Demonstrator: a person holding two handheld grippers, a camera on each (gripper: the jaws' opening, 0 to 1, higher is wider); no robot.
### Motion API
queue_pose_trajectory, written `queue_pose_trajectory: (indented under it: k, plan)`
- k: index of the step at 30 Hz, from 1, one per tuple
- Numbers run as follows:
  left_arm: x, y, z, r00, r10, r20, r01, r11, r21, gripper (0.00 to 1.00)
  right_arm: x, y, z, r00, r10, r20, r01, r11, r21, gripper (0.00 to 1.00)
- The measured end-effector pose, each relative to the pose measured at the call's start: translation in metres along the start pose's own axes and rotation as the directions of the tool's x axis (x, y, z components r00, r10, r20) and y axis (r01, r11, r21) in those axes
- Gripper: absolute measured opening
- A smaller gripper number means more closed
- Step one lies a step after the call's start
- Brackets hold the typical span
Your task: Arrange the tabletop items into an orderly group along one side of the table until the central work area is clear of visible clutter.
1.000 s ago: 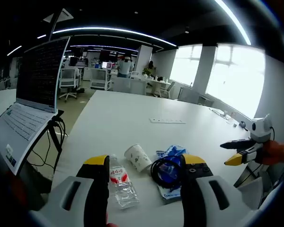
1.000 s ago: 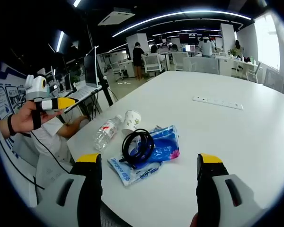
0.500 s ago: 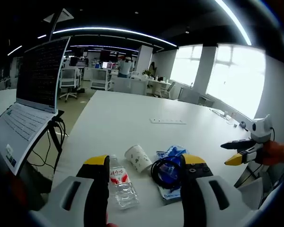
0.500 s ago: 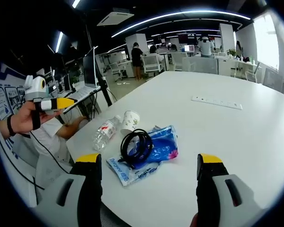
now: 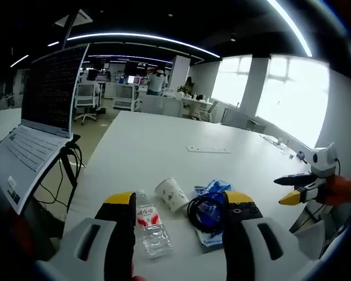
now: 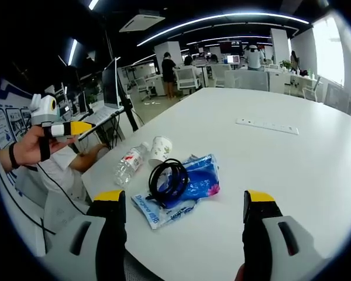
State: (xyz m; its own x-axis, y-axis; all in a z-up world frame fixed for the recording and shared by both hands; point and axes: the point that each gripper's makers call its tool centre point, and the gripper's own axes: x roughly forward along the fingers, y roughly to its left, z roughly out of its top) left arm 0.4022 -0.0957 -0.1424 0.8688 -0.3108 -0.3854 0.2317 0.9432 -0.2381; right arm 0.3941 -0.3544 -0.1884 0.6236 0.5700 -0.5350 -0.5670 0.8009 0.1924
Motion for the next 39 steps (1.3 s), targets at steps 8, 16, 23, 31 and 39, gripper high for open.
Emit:
queue_pose_trajectory:
  k: [8, 16, 23, 31, 39]
  plan:
    - [-0.001, 0.0, -0.002, 1.0, 0.0, -0.004, 0.0, 1.0, 0.002, 0.59, -0.002, 0.001, -0.003, 1.0, -0.004, 0.0, 0.004, 1.0, 0.005, 0.82]
    - [-0.003, 0.001, -0.006, 1.0, -0.001, -0.012, 0.001, 1.0, 0.003, 0.59, -0.004, 0.001, -0.006, 1.0, -0.008, 0.0, 0.008, 1.0, 0.012, 0.82]
    - [-0.005, 0.002, -0.009, 1.0, -0.002, -0.018, 0.002, 1.0, 0.002, 0.59, -0.005, 0.002, -0.009, 1.0, -0.006, -0.003, 0.006, 1.0, 0.019, 0.84]
    - [-0.006, 0.003, -0.015, 0.999, -0.003, -0.033, 0.003, 1.0, 0.0, 0.59, -0.005, 0.002, -0.011, 1.0, -0.011, 0.002, 0.011, 1.0, 0.029, 0.85]
    - [-0.006, 0.006, -0.021, 0.999, -0.001, -0.046, 0.001, 1.0, -0.002, 0.59, -0.005, 0.003, -0.017, 1.0, -0.009, -0.005, 0.01, 0.999, 0.039, 0.85]
